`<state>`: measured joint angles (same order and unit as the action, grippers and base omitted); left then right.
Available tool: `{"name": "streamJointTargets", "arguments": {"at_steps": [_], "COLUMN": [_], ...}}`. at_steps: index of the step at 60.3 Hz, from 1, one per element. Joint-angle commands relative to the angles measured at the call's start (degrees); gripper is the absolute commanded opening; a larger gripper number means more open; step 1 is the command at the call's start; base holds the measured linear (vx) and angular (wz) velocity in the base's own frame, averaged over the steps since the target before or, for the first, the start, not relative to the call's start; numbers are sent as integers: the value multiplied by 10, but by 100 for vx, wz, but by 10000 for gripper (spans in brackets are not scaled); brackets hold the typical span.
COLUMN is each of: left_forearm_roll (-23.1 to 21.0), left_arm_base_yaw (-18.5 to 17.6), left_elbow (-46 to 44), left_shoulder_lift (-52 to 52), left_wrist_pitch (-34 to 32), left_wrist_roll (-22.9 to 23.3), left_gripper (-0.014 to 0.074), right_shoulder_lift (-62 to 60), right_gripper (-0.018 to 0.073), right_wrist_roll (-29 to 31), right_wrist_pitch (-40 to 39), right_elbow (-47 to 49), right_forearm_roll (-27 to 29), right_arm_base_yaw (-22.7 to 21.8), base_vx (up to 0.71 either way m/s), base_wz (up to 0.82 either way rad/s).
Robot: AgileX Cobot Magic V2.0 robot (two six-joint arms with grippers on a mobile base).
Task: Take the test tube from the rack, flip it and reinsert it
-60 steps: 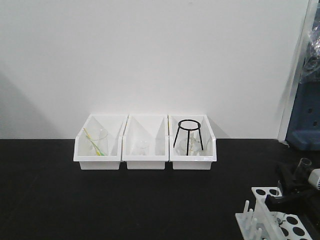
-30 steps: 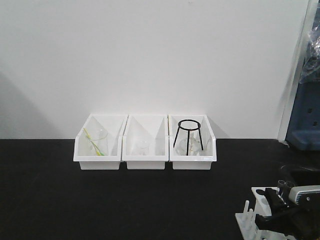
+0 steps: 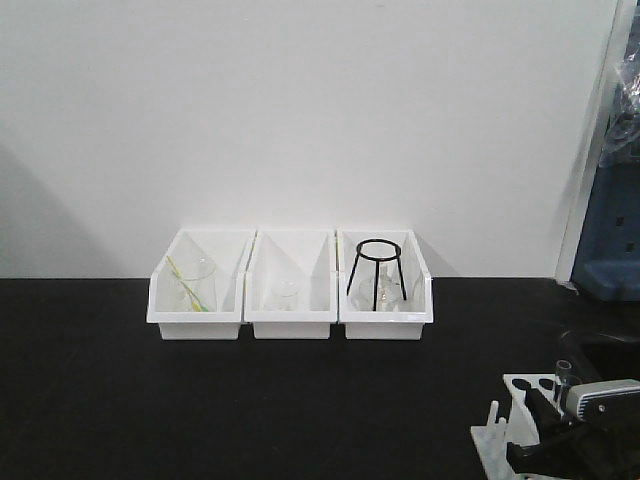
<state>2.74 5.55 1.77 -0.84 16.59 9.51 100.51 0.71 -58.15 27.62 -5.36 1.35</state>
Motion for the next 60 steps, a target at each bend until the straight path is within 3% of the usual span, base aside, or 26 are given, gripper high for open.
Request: {"name": "streamJointTargets", "arguments": {"at_steps": [1,25,50,60], "left_forearm_roll": [-2,-2,-2,-2], "left_arm_base_yaw": [-5,-5,-5,-5], "left_elbow": [1,1,1,1], "left_shoulder_lift": [-2,-2,-2,-2], "left_wrist_pitch": [-50,-50,-50,-50], "left_wrist_roll": [0,0,0,0], "left_gripper": [-6,-6,-6,-6], "right_shoulder_lift": [-19,-15,-30,-97], "right_gripper": [19,123,426,475], "right_wrist_roll": [8,-20,-20,-20], "right_wrist_pitch": [-32,-40,-43,-20], "right_elbow": [14,14,14,14], "right_forearm_roll": [-3,-3,-3,-3], "right_arm_base_yaw": [-2,-2,-2,-2], "base_vx": [0,0,0,0], "base_wz": [0,0,0,0]}}
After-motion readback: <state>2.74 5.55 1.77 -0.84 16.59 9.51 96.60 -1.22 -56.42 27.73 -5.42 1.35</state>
